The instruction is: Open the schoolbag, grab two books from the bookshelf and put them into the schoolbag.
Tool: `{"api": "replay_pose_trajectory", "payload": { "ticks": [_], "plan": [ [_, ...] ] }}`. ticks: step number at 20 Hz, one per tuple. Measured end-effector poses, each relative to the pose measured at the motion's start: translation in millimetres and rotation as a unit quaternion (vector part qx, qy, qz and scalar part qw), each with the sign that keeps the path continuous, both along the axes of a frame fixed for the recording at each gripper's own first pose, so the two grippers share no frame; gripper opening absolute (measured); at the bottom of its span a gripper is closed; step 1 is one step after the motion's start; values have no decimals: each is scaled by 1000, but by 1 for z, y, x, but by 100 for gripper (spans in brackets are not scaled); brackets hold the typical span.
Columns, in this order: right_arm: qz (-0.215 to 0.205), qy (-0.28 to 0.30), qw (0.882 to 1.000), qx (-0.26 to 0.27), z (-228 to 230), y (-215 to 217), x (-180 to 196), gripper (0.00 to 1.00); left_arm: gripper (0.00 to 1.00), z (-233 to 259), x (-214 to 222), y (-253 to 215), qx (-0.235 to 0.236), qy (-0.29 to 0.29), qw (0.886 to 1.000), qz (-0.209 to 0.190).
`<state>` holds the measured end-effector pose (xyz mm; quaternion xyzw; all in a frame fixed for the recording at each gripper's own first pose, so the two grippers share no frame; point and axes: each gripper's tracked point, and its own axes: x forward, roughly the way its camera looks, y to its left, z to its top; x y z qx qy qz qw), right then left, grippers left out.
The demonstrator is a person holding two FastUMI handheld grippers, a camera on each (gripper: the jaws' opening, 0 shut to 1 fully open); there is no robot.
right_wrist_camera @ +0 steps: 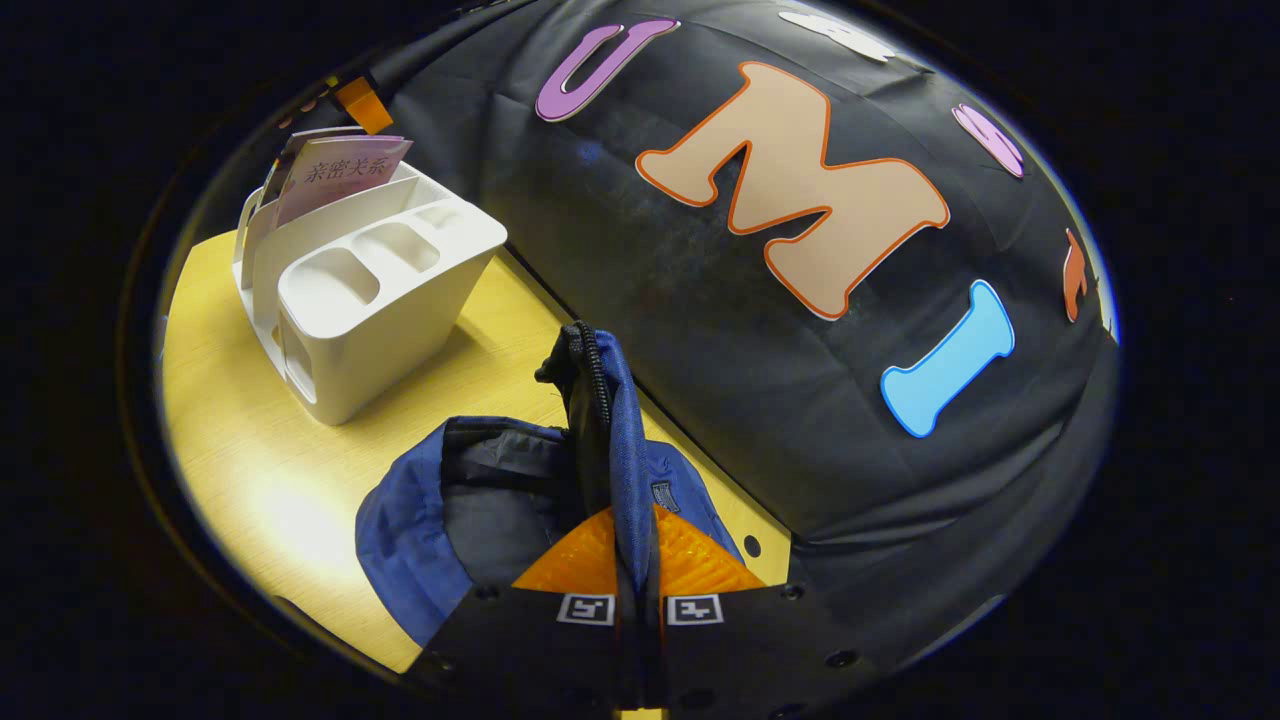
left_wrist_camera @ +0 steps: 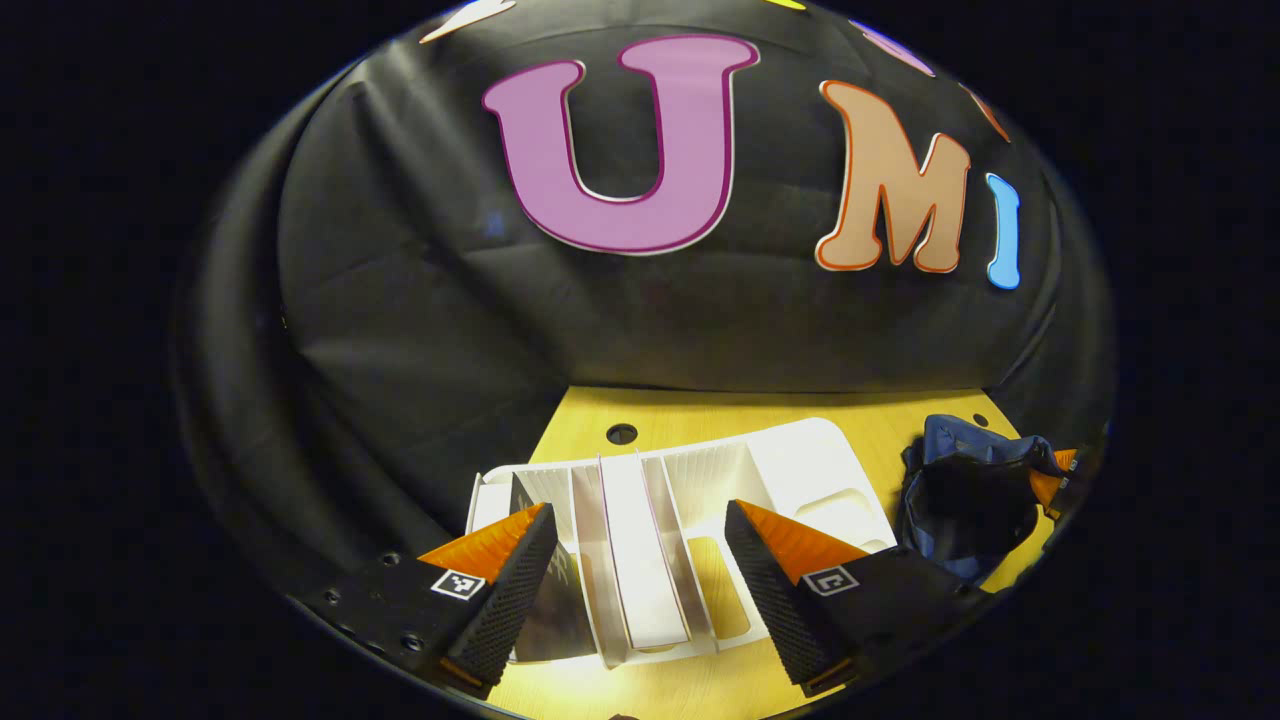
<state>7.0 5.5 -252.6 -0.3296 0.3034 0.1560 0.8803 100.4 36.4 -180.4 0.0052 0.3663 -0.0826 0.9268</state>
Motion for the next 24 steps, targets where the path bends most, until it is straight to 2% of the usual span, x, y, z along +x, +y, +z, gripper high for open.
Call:
{"api": "replay_pose_trajectory", "payload": {
  "ticks": [4, 9, 10, 11, 14, 15, 18, 19, 24],
  "plan": [
    [0, 2, 1000, -2, -1, 0, -1, 5, 98, -16, 6, -3, 7, 52, 998, -26],
    [1, 4, 1000, -4, -4, 3, -2, 5, 99, -40, 5, -9, 17, 126, 991, -50],
    [1, 5, 1000, -4, -4, 4, -3, 5, 95, -44, 2, -9, 16, 140, 989, -54],
    [2, 6, 1000, -5, -5, 4, -4, 5, 98, -47, 0, -9, 15, 153, 986, -58],
    [2, 6, 1000, -6, -6, 5, -5, 5, 98, -62, -3, -11, 17, 185, 981, -61],
    [2, 7, 1000, -6, -7, 5, -6, 5, 100, -65, -4, -11, 18, 194, 979, -63],
    [1, 7, 1000, -5, -9, 6, -7, 5, 92, -76, -8, -11, 19, 218, 974, -66],
    [2, 7, 1000, -5, -9, 6, -8, 5, 83, -79, -9, -10, 19, 226, 972, -65],
    [4, 10, 1000, -4, -14, 8, -8, 5, 69, -91, -20, -3, 22, 260, 964, -55]
  ]
}}
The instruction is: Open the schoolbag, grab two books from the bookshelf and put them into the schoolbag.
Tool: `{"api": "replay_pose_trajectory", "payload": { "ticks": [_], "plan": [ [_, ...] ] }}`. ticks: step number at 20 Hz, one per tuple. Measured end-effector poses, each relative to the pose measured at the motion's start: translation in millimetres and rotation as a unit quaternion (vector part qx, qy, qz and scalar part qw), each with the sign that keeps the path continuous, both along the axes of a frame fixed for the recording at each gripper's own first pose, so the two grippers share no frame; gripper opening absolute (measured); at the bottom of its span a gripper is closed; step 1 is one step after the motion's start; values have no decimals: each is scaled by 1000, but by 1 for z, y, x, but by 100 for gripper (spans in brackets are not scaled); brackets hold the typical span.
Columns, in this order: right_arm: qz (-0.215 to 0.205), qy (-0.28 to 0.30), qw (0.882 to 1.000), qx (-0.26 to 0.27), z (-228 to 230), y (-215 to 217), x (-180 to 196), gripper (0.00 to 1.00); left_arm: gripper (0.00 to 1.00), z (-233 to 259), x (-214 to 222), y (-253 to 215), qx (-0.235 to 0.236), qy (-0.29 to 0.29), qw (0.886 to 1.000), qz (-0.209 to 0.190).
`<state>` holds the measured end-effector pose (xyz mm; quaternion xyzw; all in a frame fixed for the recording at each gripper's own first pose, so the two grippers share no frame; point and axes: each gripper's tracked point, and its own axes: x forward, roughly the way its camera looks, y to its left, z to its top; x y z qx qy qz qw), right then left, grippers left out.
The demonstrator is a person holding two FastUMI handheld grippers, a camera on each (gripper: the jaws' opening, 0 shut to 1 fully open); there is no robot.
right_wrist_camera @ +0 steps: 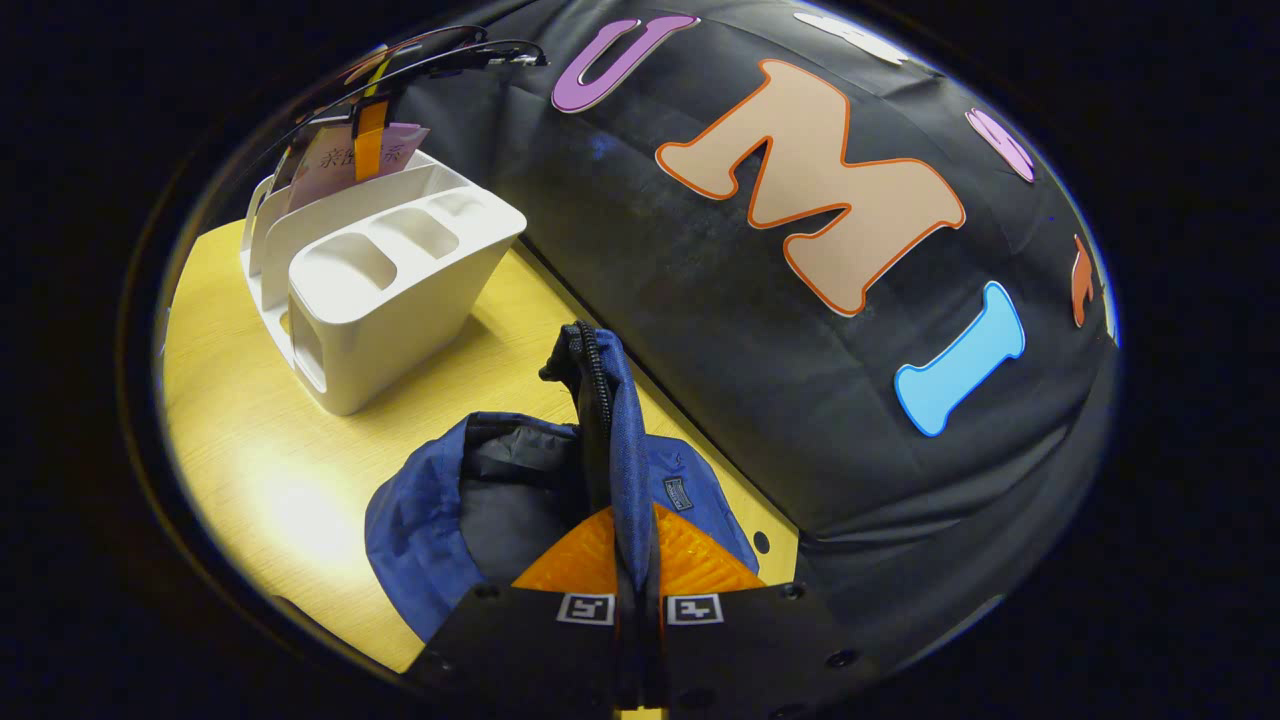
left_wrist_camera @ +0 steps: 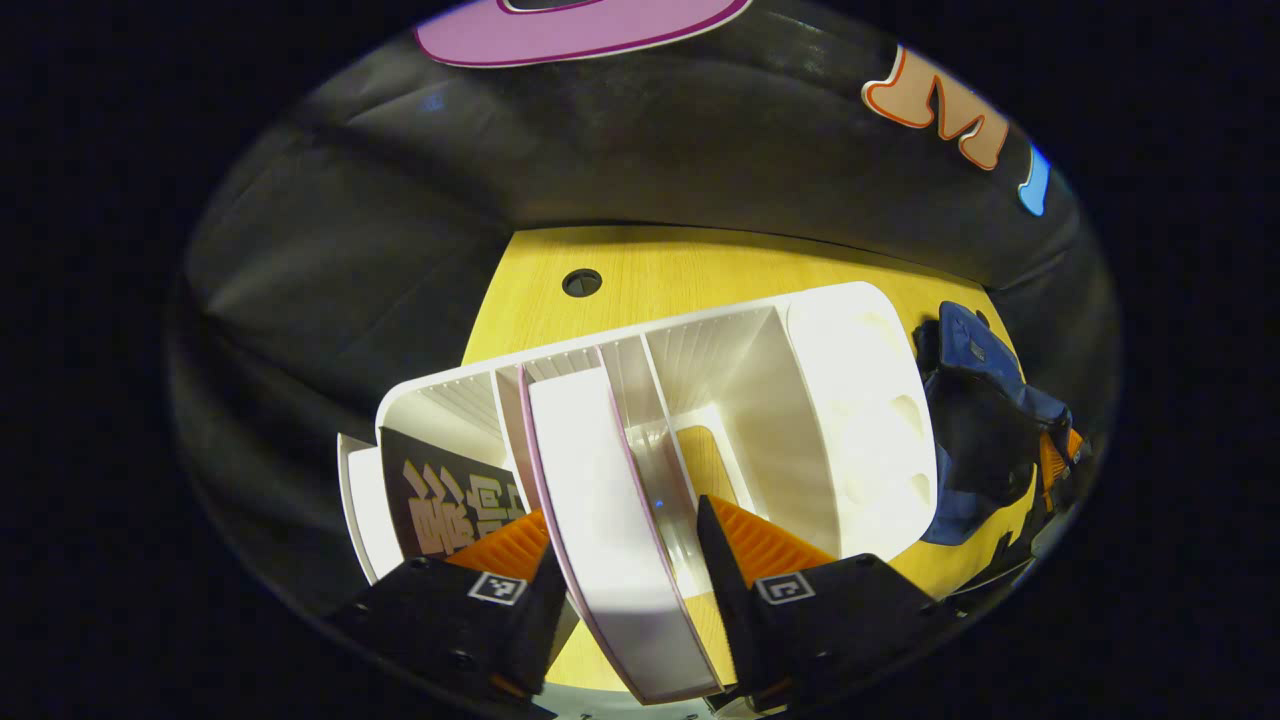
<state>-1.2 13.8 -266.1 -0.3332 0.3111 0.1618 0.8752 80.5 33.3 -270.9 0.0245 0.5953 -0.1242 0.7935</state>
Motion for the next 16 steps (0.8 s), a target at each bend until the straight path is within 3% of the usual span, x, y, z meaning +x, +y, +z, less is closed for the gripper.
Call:
{"api": "replay_pose_trajectory", "payload": {
  "ticks": [1, 3, 9, 16],
  "plan": [
    [0, 0, 1000, 0, 0, 0, -1, 5, 51, 4, 0, 6, 8, 2, 1000, 0],
    [1, 0, 1000, 1, -1, 0, -1, 5, 43, -3, -4, 4, 4, 11, 1000, 3],
    [3, 3, 1000, 1, -5, 3, -2, 5, 38, -1, -9, 6, 3, 17, 1000, 23],
    [9, 4, 1000, 3, -8, 7, -2, 5, 34, 42, -4, 7, 1, -57, 998, 12]
  ]
}}
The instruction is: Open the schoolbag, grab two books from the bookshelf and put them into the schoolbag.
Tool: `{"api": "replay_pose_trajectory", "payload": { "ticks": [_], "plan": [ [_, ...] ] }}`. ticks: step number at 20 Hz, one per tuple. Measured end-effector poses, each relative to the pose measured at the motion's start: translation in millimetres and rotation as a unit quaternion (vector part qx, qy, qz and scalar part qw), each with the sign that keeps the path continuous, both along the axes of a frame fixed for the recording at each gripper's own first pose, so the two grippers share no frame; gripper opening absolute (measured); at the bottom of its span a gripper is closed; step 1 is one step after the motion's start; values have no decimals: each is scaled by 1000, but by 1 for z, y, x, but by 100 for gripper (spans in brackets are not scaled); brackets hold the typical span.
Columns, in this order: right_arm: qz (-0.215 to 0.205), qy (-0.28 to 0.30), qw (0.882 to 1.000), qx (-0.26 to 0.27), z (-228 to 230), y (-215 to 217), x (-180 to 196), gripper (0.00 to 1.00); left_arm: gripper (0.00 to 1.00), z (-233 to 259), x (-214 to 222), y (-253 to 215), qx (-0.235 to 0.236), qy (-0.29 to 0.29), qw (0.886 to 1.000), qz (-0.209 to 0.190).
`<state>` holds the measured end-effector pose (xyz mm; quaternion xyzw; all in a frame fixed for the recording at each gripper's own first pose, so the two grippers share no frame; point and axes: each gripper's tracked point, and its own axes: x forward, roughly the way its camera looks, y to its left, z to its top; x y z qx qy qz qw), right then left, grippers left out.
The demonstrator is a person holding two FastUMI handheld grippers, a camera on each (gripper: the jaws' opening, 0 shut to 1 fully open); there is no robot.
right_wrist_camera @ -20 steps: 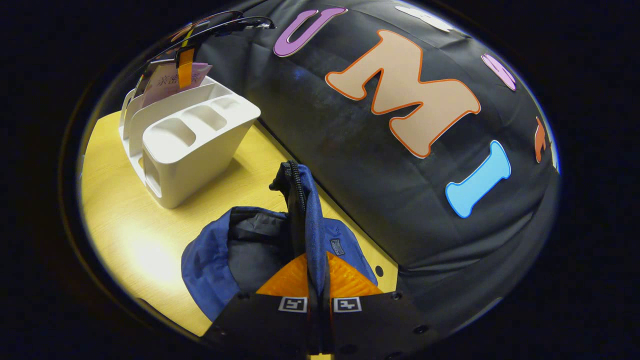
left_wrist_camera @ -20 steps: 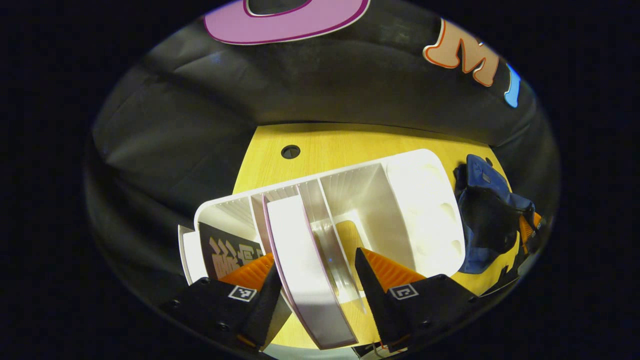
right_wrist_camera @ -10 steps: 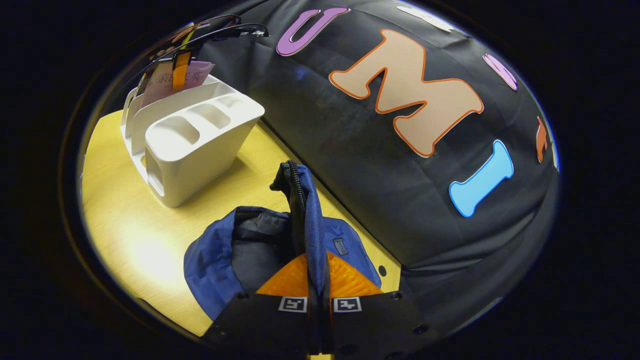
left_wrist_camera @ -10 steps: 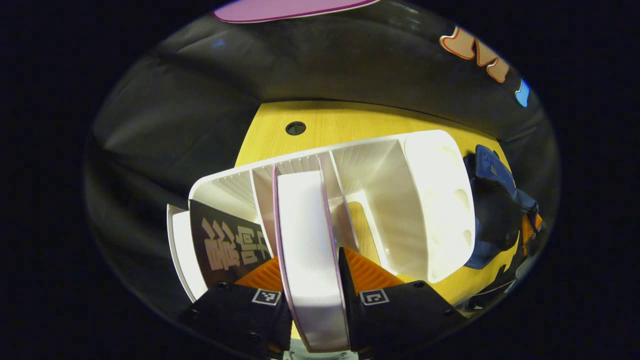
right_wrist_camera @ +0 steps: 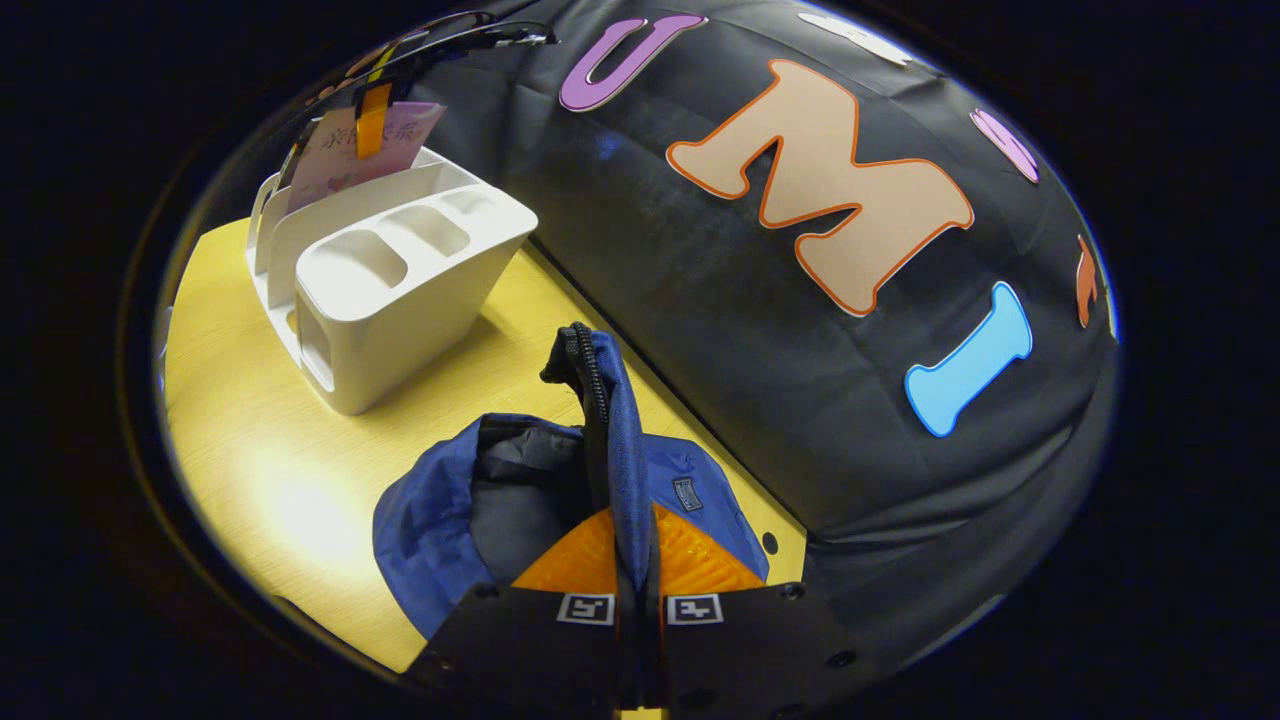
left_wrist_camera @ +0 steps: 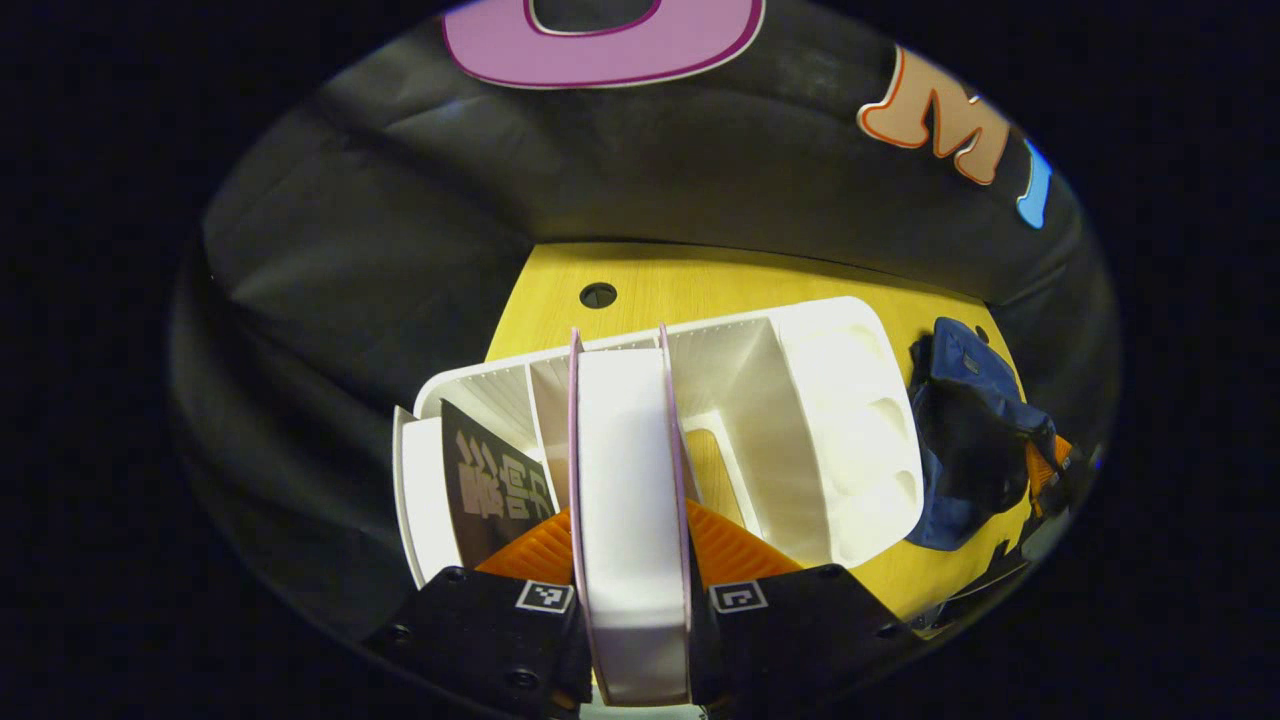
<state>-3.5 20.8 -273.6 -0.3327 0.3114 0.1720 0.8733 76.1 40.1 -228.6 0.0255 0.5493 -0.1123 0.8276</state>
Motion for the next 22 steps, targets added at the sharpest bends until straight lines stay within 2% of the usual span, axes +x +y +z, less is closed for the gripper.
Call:
{"api": "replay_pose_trajectory", "payload": {
  "ticks": [5, 11, 17, 22],
  "plan": [
    [6, 1, 1000, 0, -2, 3, -2, 5, 35, 29, 0, 6, 0, -38, 999, 13],
    [10, 1, 1000, 1, -1, 3, -3, 5, 34, 65, -10, 14, -22, -81, 995, 44],
    [16, 3, 1000, 2, 0, 4, -4, 5, 34, 109, -16, 17, -60, -139, 985, 81],
    [21, 4, 1000, 3, 1, 5, -3, 5, 34, 147, -14, 12, -87, -172, 977, 86]
  ]
}}
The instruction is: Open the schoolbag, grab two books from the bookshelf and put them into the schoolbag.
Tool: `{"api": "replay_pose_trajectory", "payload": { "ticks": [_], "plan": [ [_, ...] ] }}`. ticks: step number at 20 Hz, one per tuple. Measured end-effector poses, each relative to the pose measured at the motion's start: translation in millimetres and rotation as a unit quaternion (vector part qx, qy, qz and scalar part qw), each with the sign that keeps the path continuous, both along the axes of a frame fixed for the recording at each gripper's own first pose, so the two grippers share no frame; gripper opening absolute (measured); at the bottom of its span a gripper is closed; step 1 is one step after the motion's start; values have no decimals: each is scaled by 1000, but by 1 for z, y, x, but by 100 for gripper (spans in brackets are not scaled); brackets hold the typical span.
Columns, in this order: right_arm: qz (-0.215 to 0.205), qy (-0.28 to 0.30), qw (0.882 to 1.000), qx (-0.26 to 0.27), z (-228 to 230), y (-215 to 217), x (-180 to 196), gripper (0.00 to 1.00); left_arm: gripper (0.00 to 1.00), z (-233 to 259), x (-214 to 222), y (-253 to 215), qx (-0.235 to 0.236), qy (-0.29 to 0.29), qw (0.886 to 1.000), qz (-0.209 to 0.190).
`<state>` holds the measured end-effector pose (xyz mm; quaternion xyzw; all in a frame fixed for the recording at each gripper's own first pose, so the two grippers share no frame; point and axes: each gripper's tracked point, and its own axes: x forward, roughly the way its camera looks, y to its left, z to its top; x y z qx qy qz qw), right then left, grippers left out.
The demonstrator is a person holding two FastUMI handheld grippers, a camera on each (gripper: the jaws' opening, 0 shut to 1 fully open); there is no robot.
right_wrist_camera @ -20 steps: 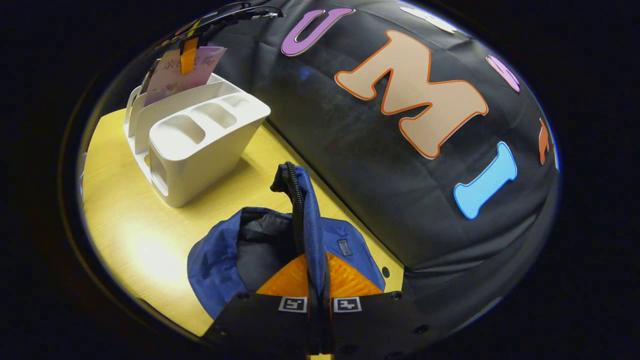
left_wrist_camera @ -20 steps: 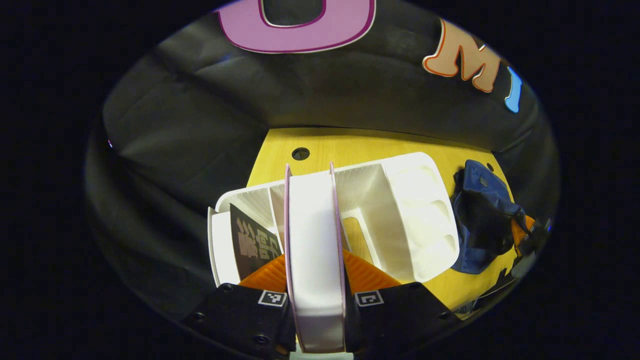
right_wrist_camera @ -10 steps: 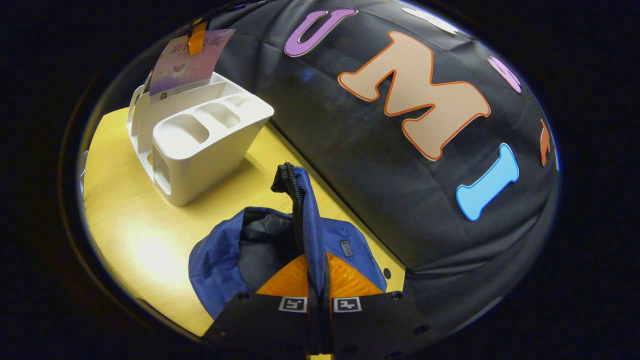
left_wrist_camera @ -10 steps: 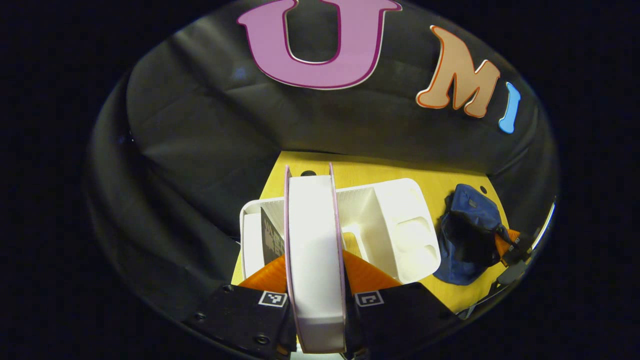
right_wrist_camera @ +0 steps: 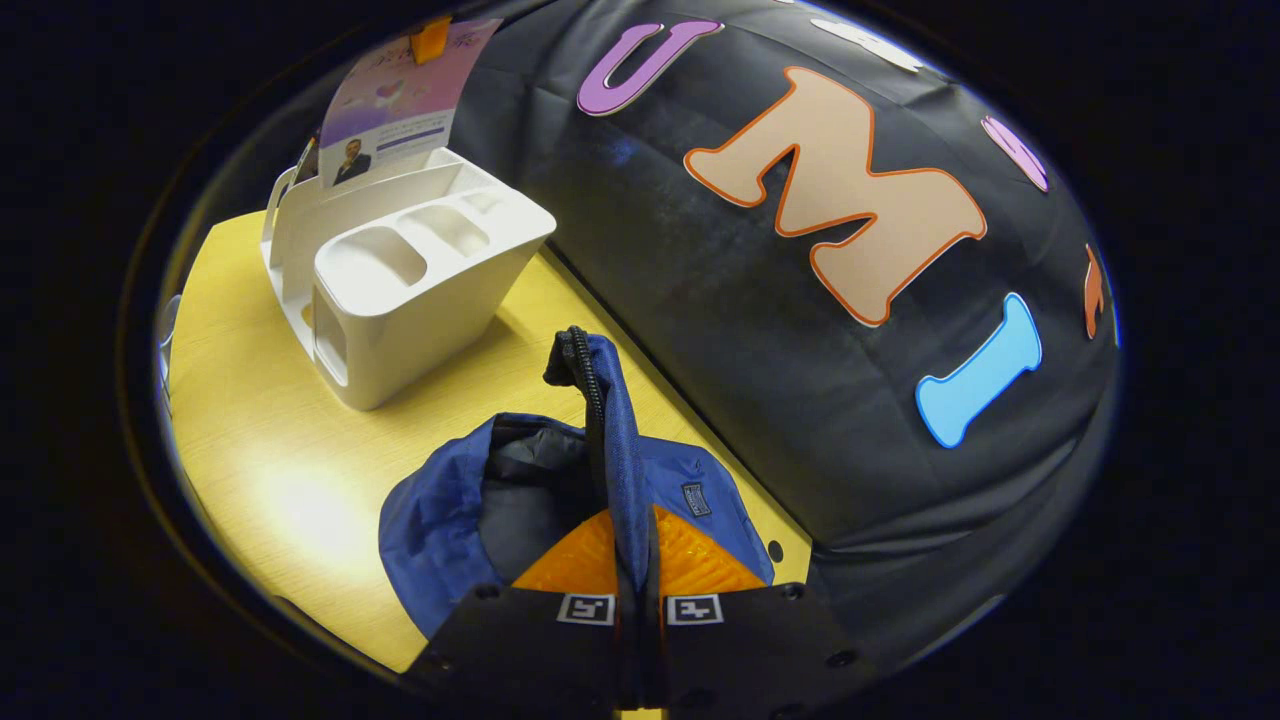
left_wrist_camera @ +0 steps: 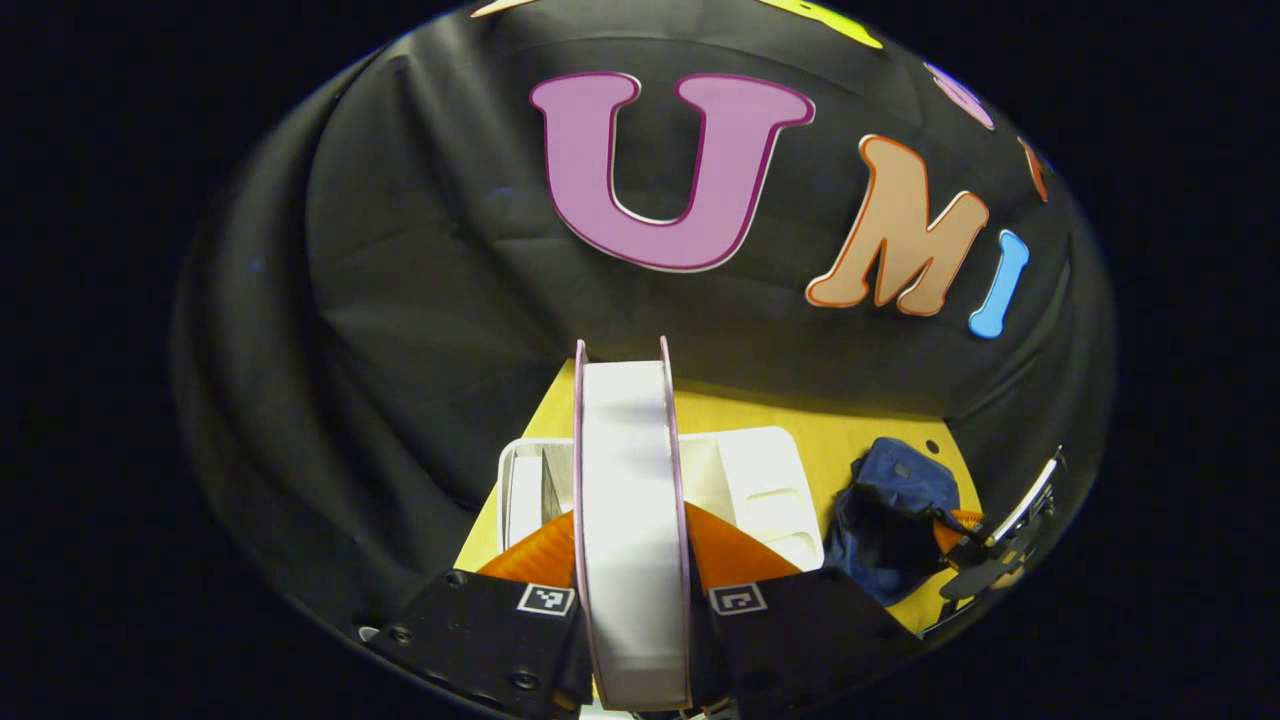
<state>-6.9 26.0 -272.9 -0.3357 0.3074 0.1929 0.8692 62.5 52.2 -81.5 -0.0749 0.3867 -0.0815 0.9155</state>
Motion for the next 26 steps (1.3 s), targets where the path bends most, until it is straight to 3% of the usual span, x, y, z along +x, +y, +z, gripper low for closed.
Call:
{"api": "replay_pose_trajectory", "payload": {
  "ticks": [6, 11, 18, 26],
  "plan": [
    [-3, -3, 1000, 6, 4, -3, 2, 5, 34, 32, -10, -41, -79, -23, 996, -20],
    [-6, -4, 1000, 11, 6, -7, 4, 5, 35, 39, -25, -91, -165, -21, 985, -42],
    [-12, -5, 1000, 21, 11, -11, 9, 5, 34, 22, -57, -153, -243, 4, 968, -65],
    [-9, -5, 999, 32, 16, -14, 13, 5, 34, -14, -88, -212, -307, 50, 949, -56]
  ]
}}
